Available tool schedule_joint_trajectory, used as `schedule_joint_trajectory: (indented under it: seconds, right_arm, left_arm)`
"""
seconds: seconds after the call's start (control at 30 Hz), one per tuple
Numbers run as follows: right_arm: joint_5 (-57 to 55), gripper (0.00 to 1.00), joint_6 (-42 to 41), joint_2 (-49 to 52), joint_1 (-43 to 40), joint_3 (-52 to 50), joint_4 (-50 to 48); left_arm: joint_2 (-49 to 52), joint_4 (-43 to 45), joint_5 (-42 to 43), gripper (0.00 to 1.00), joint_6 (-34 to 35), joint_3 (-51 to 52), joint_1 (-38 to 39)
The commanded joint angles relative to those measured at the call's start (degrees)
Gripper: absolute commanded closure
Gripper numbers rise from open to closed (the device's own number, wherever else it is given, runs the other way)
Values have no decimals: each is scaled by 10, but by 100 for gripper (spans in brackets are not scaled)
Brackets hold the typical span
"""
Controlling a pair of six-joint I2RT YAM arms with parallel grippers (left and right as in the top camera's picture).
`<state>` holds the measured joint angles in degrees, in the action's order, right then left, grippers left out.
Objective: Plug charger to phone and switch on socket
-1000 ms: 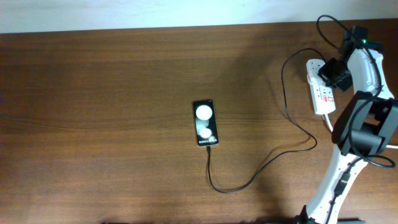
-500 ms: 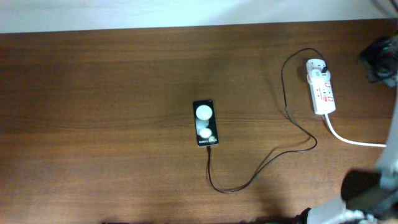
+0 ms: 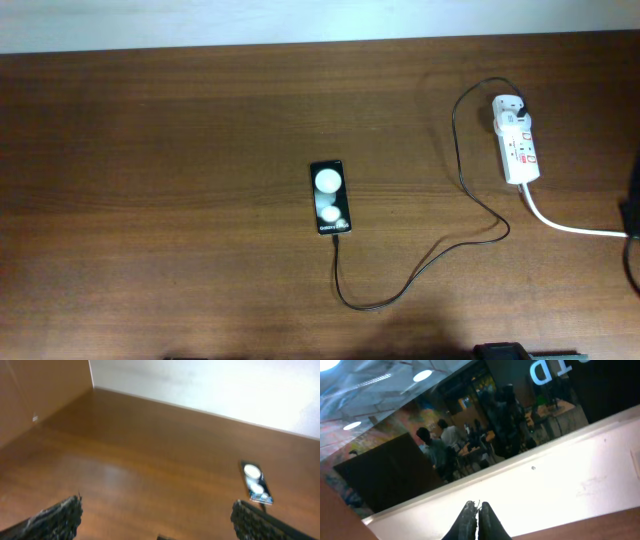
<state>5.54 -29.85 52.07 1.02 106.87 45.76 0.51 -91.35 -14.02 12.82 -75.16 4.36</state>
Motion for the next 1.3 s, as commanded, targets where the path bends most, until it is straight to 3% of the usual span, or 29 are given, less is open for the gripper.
schedule_joint_trajectory:
  seconds: [0.0,0.13,0.27,0.37,0.57,0.73,0.97,1.1,1.27]
  right_arm:
    - [-24,92,6,-94,10,-125,-60]
    - [-24,90,5,-242,9,-288,-161]
    - [-24,89,5,-311,8,-295,-160]
    - [-24,87,5,-336,8,-295,-156]
    - [-24,85,5,-362,8,-295,-151]
    - [-24,85,5,-380,8,-295,-147]
    - [-24,80,5,-380,8,-299,-147]
    - [-24,78,5,-386,8,-339,-176]
    - [-24,77,5,-486,8,-438,-216]
  left_arm:
    - [-1,64,-3,1,-5,19,-4]
    - [-1,225,25,1,-5,143,-4]
    - [-1,409,39,1,-5,350,-4]
    - [-1,618,63,1,-5,499,-4]
    - [-1,858,63,1,-5,681,-4]
    - [-1,879,63,1,-5,743,-4]
    - [-1,874,63,1,-5,746,-4]
    - [-1,874,63,1,-5,746,-4]
    - [-1,874,63,1,-5,746,-4]
